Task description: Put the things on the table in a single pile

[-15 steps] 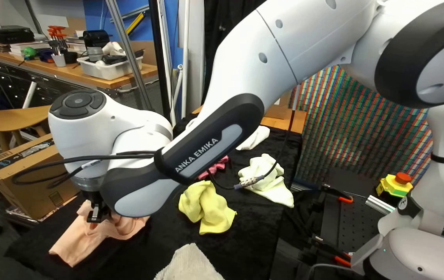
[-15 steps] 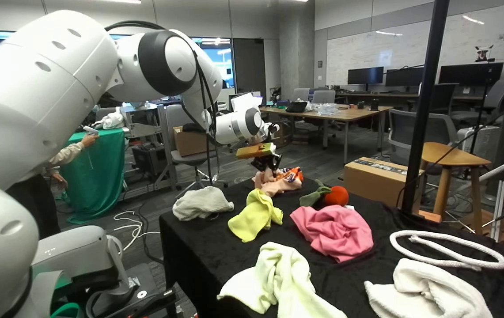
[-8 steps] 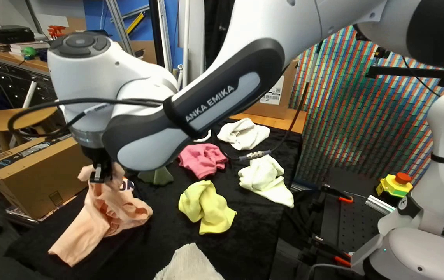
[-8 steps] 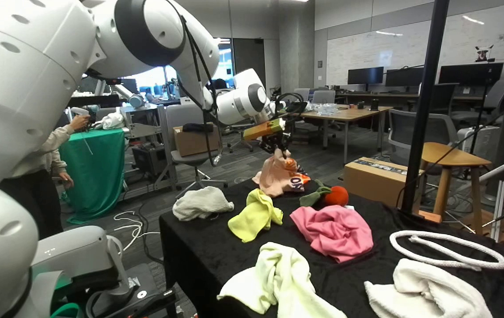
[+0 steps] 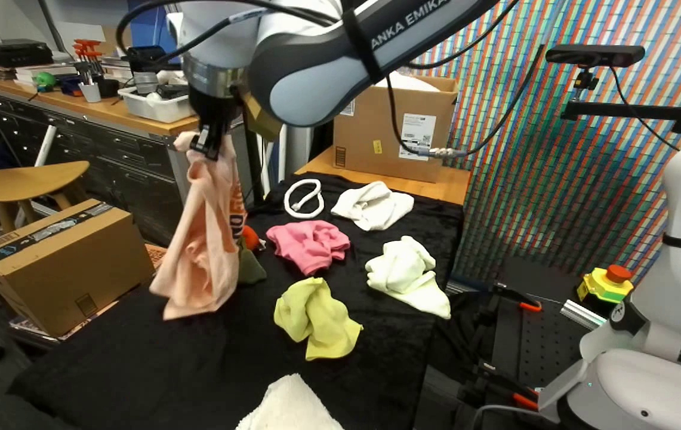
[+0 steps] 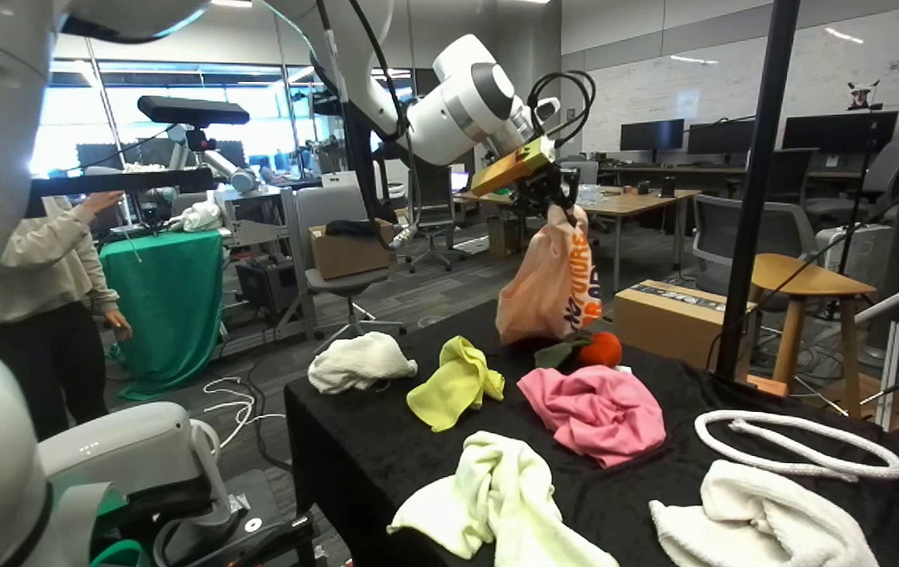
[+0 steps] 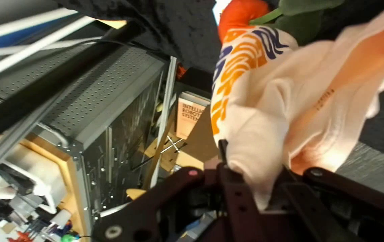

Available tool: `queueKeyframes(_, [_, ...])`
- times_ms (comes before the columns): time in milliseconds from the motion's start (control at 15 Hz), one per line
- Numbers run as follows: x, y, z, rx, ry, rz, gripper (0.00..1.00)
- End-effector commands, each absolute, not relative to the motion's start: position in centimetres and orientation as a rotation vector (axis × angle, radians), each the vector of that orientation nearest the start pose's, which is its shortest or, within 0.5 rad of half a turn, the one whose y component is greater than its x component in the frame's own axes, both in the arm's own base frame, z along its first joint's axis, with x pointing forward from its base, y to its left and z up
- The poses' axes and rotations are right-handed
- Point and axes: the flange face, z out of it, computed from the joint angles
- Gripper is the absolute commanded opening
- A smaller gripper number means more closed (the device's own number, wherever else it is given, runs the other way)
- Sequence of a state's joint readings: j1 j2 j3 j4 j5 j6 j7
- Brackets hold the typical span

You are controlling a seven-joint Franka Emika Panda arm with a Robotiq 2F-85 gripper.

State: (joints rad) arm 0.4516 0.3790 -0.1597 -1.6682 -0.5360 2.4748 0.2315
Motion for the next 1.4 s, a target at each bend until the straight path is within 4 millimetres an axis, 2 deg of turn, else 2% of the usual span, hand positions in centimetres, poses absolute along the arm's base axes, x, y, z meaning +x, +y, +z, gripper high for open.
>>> queueKeyframes(0, [63.5,14.5,48.5,-3.271,-0.519,-1.069,0.05])
queueKeyframes(133, [62.5,10.1,50.6,-3.268,-0.413,-1.149,0.05])
queueKeyframes(467, [60.5,1.4,54.7,-3.253,-0.173,-1.282,0.05])
queueKeyframes(667, [59.3,-2.3,56.5,-3.238,-0.057,-1.318,0.05])
queueKeyframes(933, [58.4,-5.4,56.7,-3.237,0.030,-1.349,0.05])
queueKeyframes(1133, [58.8,-6.5,56.1,-3.256,0.063,-1.319,0.05])
queueKeyframes(1333, [60.2,-6.7,54.5,-3.271,0.087,-1.278,0.05])
